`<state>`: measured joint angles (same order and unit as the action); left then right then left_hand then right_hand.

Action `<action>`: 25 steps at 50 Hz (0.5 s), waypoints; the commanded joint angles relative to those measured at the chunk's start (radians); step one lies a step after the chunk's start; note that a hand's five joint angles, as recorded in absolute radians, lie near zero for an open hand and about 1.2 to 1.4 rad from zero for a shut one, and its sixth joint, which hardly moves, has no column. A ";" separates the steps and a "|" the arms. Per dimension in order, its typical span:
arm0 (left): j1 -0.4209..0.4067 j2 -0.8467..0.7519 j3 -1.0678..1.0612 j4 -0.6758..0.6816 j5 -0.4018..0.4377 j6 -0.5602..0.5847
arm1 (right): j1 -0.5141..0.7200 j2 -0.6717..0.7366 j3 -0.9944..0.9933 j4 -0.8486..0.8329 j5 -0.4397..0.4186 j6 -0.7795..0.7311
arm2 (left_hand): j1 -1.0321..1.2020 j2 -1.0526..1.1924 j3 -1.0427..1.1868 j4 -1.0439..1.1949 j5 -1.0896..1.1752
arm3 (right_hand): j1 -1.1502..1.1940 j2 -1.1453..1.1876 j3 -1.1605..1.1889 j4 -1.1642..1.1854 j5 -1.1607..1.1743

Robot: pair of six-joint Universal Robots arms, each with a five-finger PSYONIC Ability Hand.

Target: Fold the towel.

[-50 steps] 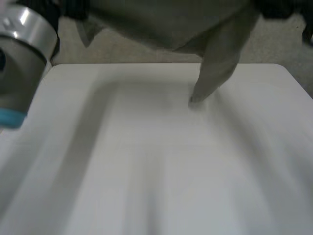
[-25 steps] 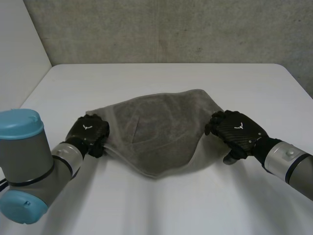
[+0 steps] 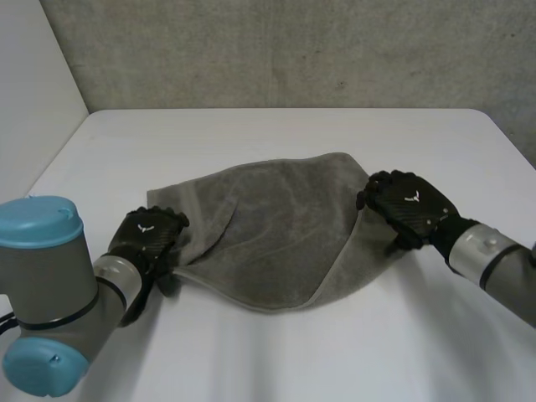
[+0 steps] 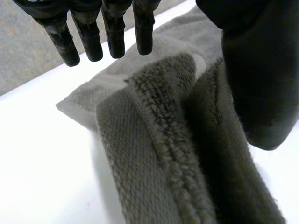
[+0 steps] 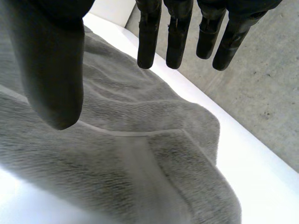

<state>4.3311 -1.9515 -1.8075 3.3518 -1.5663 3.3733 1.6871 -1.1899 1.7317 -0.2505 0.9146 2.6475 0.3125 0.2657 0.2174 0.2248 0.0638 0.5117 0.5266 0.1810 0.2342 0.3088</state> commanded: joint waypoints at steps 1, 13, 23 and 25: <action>0.002 0.005 -0.046 0.000 0.003 0.046 | 0.005 0.154 -0.208 0.082 0.013 -0.070 | -0.120 -0.073 -0.043 -0.050 -0.045 | -0.016 -0.031 -0.007 -0.060 0.013; 0.001 0.000 -0.061 0.001 0.003 0.047 | 0.032 0.369 -0.509 0.227 0.044 -0.304 | -0.117 -0.070 -0.043 -0.050 -0.043 | 0.037 0.022 -0.007 -0.060 0.066; -0.008 0.005 -0.066 0.001 0.003 0.046 | 0.059 0.461 -0.630 0.281 0.055 -0.310 | 0.009 0.056 -0.043 -0.050 0.084 | 0.040 0.025 -0.007 -0.060 0.068; -0.010 0.005 -0.066 0.001 0.003 0.046 | 0.063 0.474 -0.646 0.292 0.056 -0.310 | 0.013 0.059 -0.043 -0.050 0.087 | 0.040 0.025 -0.007 -0.060 0.068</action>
<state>4.3248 -1.9487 -1.8717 3.3533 -1.5642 3.4198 1.7374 -0.7477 1.1303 0.0157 0.9694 2.3331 0.3117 0.2890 0.2174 0.2248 0.1279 0.5362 0.5293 0.1810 0.2342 0.3710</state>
